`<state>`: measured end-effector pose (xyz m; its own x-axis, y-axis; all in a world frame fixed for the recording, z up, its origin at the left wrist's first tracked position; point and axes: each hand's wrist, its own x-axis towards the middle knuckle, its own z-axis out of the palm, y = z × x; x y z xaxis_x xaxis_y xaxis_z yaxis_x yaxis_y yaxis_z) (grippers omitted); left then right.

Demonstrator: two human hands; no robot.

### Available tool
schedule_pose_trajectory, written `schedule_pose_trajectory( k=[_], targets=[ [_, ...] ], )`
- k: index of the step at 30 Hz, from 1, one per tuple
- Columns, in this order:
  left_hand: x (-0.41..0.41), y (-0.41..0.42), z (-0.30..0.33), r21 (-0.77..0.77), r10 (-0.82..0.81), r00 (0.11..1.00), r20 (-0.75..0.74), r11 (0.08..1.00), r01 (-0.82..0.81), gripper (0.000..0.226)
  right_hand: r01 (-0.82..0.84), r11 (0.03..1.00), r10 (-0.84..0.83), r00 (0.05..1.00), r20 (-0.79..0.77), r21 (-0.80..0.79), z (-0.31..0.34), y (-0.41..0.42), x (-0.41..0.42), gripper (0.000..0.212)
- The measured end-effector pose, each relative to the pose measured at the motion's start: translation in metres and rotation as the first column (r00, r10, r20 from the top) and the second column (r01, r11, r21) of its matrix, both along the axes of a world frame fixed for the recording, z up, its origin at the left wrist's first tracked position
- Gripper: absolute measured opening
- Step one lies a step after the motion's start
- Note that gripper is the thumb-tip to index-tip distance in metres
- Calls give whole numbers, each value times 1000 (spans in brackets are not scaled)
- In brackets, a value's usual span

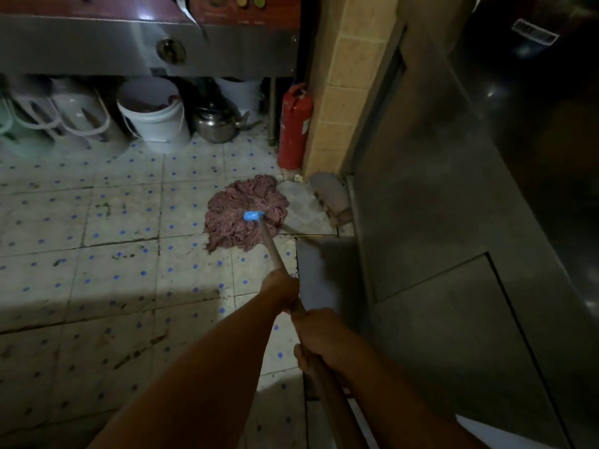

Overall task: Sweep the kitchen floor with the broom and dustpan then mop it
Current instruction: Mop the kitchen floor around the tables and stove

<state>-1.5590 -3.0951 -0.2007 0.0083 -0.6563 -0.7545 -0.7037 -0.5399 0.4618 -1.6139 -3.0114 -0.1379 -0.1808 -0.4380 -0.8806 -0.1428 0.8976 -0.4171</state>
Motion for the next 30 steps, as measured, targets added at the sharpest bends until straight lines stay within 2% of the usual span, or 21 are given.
schedule_pose_trajectory(
  k=[4, 8, 11, 14, 18, 21, 26, 30],
  targets=[
    [42, -23, 0, -19, 58, 998, 14, 998, -58, 35, 57, 998, -60, 994, 91, 35, 12, -21, 42, 27],
    [99, -41, -5, -35, 78, 992, 95, 997, -75, 35, -67, 997, 69, 995, 73, -23, 8, -45, 90, 28],
    [155, -62, -13, -56, 114, 983, 142, 993, -107, 36, -71, 997, 70, 984, 161, 3, 8, -67, 140, 17],
    [205, -82, -20, -63, 156, 972, 176, 987, -147, 36, -183, 983, 184, 969, 165, -23, -2, -87, 186, 20],
    [259, -107, -29, -79, 254, 943, 213, 967, -243, 36, -235, 972, 222, 945, 241, 23, -5, -120, 230, 16],
    [297, -124, -37, -85, 330, 913, 239, 944, -318, 37, -322, 947, 314, 923, 222, 2, -17, -143, 261, 33],
    [325, -145, -47, -46, 405, 876, 262, 912, -408, 33, -394, 919, 393, 904, 168, -32, -33, -168, 281, 28],
    [303, -150, -46, -27, 360, 894, 266, 930, -366, 34, -310, 950, 300, 940, 162, 39, -41, -168, 265, 27]
  ],
)
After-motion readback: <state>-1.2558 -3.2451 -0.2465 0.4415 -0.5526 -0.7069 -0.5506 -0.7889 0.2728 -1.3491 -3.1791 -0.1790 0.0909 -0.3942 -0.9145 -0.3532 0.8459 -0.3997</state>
